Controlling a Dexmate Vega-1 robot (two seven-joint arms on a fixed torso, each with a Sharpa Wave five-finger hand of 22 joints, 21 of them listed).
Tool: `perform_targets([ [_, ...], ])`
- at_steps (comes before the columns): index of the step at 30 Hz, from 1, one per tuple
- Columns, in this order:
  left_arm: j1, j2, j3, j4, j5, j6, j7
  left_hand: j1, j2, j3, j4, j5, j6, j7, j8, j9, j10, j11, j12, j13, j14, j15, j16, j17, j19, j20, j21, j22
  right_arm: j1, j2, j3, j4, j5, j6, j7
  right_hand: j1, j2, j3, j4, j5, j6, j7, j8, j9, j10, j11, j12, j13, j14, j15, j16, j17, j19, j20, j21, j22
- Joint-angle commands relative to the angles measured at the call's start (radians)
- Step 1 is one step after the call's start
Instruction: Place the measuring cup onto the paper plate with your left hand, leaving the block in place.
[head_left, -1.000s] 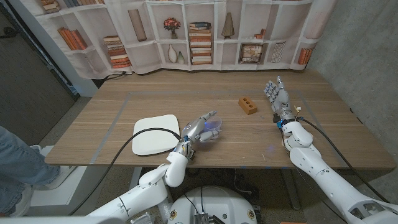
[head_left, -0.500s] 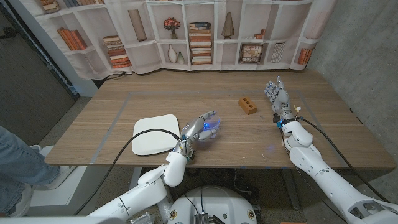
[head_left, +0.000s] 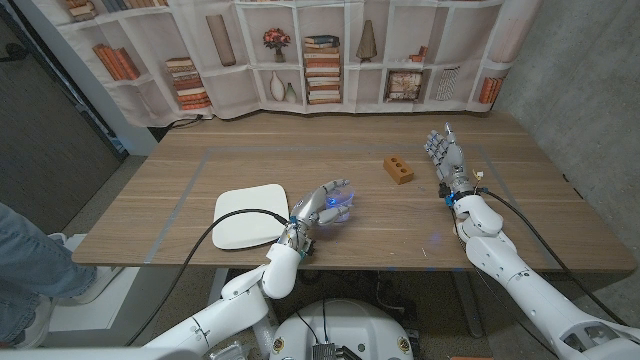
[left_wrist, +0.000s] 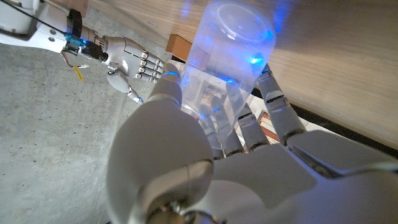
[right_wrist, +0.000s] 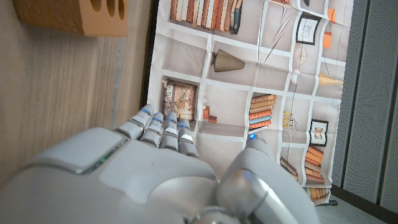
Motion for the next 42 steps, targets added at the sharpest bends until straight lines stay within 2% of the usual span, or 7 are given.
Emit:
perform_targets([
  [1,-0.001,-0.004,-0.015,0.01,-0.049,-0.042,-0.028,0.057,0.063,0.013,0.032,-0.01,-0.025,-0.001,-0.01,0.005,-0.02,0.006,-0.01,0.007,-0.018,-0.033,-0.004,0.01,-0.017,0.01,-0.005,0.004,-0.004,-0.004,0.004,-0.007,0.005,-0.005,-0.003,0.005,0.003,-0.007,0.0,-0.005,0.01,-0.005,0.004,0.005,0.009,0.001,-0.002,0.003,0.012,0.0,0.004,0.003,0.011,0.004,0.005,0.005],
  [15,0.002,0.007,-0.035,-0.017,-0.086,-0.038,-0.072,0.035,0.057,0.006,0.043,-0.018,-0.034,-0.001,-0.015,0.006,-0.026,0.0,-0.015,0.013,-0.022,-0.029,-0.007,0.018,-0.023,0.017,-0.006,0.005,0.004,-0.004,0.001,-0.007,0.001,-0.01,-0.006,0.007,0.005,-0.007,-0.001,-0.005,0.014,-0.003,0.005,0.005,0.013,-0.001,-0.001,0.003,0.016,0.001,0.004,0.002,0.012,0.005,0.005,0.005],
  [29,0.015,0.022,-0.056,-0.065,-0.113,-0.012,-0.101,0.026,0.056,0.005,0.048,-0.021,-0.039,0.002,-0.018,0.006,-0.026,0.006,-0.016,0.018,-0.024,-0.026,-0.009,0.024,-0.031,0.028,-0.009,0.005,0.011,-0.004,-0.001,0.0,-0.001,-0.012,-0.003,0.009,0.006,-0.007,-0.003,-0.006,0.015,-0.003,0.004,0.005,0.015,0.0,-0.001,0.003,0.016,0.002,0.003,0.002,0.013,0.005,0.005,0.005],
  [34,0.018,0.029,-0.059,-0.078,-0.116,-0.006,-0.108,0.021,0.056,0.006,0.05,-0.021,-0.04,0.001,-0.02,0.007,-0.025,0.003,-0.017,0.022,-0.04,-0.025,-0.017,0.028,-0.065,0.038,-0.022,0.005,0.012,-0.004,0.001,0.0,0.0,-0.013,-0.004,0.009,0.007,-0.008,-0.003,-0.006,0.016,-0.005,0.004,0.005,0.016,0.0,-0.001,0.003,0.017,0.001,0.003,0.002,0.013,0.005,0.005,0.005],
  [42,0.032,0.04,-0.07,-0.102,-0.12,-0.006,-0.109,0.015,0.054,0.005,0.052,-0.022,-0.044,0.001,-0.023,0.007,-0.025,0.005,-0.018,0.025,-0.05,-0.02,-0.022,0.031,-0.077,0.043,-0.026,0.005,0.014,-0.006,0.001,-0.001,-0.001,-0.012,-0.001,0.01,0.007,-0.008,-0.004,-0.006,0.018,-0.007,0.005,0.005,0.018,0.0,-0.001,0.003,0.017,0.001,0.003,0.002,0.013,0.004,0.005,0.005],
])
